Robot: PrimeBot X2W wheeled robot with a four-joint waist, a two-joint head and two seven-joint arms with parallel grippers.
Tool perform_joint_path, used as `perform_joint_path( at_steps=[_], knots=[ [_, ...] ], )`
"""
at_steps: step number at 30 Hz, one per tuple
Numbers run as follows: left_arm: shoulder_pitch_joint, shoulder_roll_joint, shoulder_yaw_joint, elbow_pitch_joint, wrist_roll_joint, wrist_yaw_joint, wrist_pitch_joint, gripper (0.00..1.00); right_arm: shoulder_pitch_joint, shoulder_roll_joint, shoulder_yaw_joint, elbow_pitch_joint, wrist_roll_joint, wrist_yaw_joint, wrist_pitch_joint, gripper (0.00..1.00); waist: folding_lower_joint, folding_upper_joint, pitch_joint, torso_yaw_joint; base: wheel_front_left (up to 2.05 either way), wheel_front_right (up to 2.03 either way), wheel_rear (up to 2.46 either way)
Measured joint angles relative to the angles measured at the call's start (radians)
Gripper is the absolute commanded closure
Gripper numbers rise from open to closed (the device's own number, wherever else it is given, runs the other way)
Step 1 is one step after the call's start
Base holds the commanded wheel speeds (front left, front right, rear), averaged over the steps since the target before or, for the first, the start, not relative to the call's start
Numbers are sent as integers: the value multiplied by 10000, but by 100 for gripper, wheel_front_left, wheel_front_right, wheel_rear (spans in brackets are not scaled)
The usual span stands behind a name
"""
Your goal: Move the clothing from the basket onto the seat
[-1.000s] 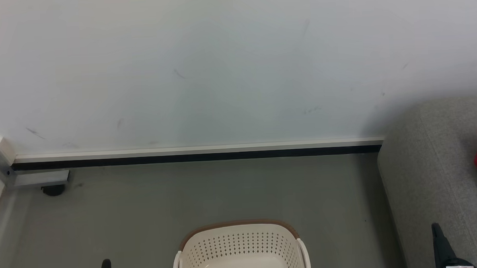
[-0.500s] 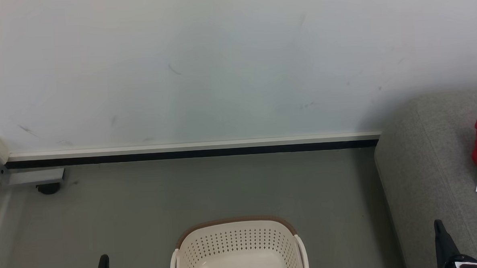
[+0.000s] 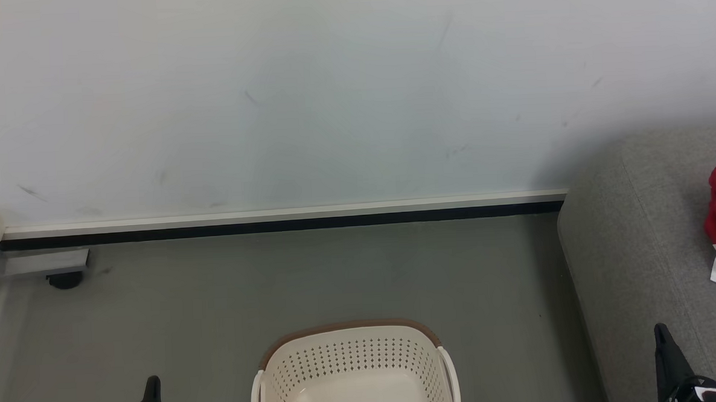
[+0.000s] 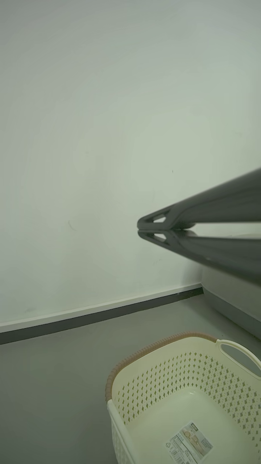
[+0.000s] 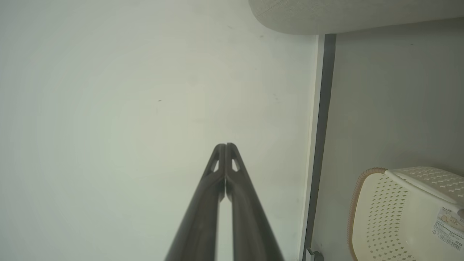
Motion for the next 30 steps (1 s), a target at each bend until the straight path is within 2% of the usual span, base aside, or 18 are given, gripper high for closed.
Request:
perform_joint_path(
  at_steps=[4, 30],
  knots=[
    [-112, -6, 27, 33, -311, -10, 59, 100, -52, 17, -84, 25, 259, 0, 90, 100, 0, 0, 52, -39, 0, 0, 0],
    [-119, -27, 65, 36, -307, -10, 100, 100, -59, 79, -176, 33, 244, 0, 148, 100, 0, 0, 51, -39, 0, 0, 0]
  ],
)
